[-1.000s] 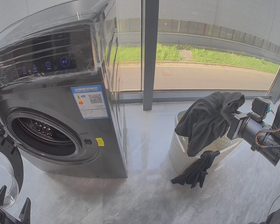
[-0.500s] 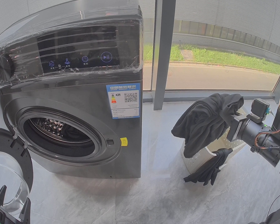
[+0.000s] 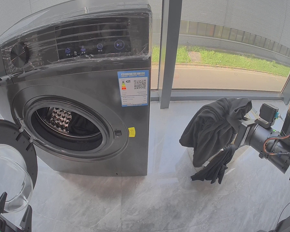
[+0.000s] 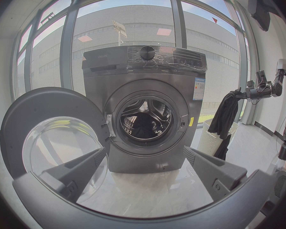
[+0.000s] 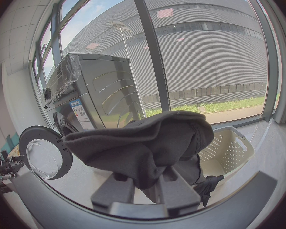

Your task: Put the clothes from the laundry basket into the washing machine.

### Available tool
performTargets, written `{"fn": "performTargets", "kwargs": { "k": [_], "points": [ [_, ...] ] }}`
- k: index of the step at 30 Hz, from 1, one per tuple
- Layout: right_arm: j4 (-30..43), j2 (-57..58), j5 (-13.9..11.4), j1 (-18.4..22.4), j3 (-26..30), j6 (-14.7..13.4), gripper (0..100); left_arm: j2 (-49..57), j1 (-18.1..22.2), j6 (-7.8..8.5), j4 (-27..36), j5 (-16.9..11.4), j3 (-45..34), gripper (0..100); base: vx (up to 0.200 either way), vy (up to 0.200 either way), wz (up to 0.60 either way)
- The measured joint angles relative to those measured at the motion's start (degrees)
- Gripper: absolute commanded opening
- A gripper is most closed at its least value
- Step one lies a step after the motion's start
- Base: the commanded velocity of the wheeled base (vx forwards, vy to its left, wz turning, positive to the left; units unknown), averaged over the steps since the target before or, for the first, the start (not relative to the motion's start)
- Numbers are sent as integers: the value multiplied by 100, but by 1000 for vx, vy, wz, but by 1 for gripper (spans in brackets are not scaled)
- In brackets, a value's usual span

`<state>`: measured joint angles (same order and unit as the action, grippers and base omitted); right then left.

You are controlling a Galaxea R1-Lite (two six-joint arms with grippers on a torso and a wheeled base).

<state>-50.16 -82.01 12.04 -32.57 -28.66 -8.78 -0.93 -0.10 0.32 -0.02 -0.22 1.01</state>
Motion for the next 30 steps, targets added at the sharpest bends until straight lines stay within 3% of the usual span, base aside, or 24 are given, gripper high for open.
{"fn": "performTargets", "kwargs": {
  "k": [18,24,30],
  "points": [
    [5,9,-26,-35,52,11,0,0,-6,-11,2,-22,0,100,0,200,0],
    [-39,39,-156,-160,195,38,0,0,-11,-5,2,-21,0,100,0,0,0],
    [-41,56,-168,-199,238,41,0,0,-6,-7,12,-22,0,100,-200,0,0]
  ]
}}
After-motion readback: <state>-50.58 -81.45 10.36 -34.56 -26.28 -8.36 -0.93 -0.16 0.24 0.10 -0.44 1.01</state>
